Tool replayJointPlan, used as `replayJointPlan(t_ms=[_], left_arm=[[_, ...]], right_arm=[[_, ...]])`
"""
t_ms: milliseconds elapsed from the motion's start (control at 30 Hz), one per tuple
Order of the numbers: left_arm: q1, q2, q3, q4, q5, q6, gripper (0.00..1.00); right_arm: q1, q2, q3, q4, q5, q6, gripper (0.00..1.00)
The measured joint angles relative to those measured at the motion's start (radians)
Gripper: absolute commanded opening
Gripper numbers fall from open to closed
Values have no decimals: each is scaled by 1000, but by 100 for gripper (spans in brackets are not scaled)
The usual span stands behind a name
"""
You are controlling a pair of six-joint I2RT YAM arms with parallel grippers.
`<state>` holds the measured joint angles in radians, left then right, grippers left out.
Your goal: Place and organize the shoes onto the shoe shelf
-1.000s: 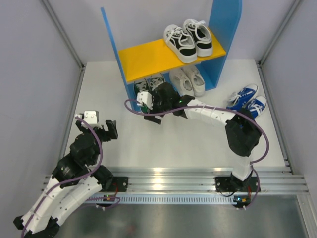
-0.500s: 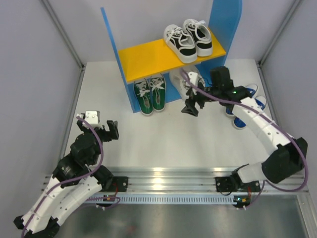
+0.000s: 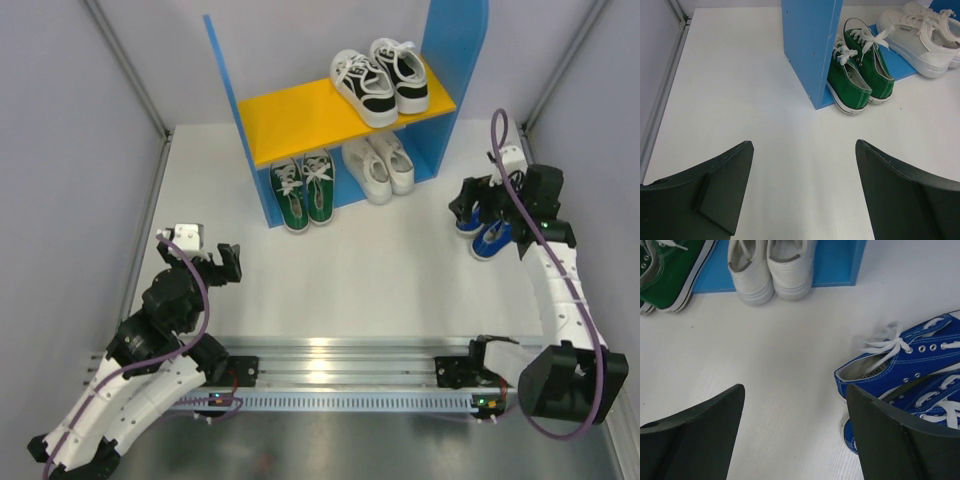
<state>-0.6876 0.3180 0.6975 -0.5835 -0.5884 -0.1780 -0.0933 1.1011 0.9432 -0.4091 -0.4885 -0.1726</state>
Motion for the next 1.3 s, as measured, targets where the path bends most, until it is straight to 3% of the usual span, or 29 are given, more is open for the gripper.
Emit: replayJointPlan(t_ms=[200, 367, 667, 1067, 1167, 1267, 1300], left_arm=[[0, 0, 0, 0, 8, 6, 88], [0, 0, 0, 0, 16, 10, 88], [0, -6, 0, 0, 26, 14, 88], [0, -19, 0, 0, 31, 16, 88], [0, -22, 0, 1, 32, 16, 88], [0, -22, 0, 1, 32, 16, 88], [0, -22, 0, 0, 32, 16, 88]], right_arm=[[-105, -15, -47, 28, 51, 92, 82], [-227, 5, -52, 28, 208, 206, 82], [-288, 55, -53, 20, 418, 274, 79], [-298, 325, -53, 13, 408, 275, 63], [-298, 387, -51, 14, 395, 283, 52], [-298, 439, -38, 19, 375, 286, 24], [-298, 447, -34, 19, 375, 286, 6]])
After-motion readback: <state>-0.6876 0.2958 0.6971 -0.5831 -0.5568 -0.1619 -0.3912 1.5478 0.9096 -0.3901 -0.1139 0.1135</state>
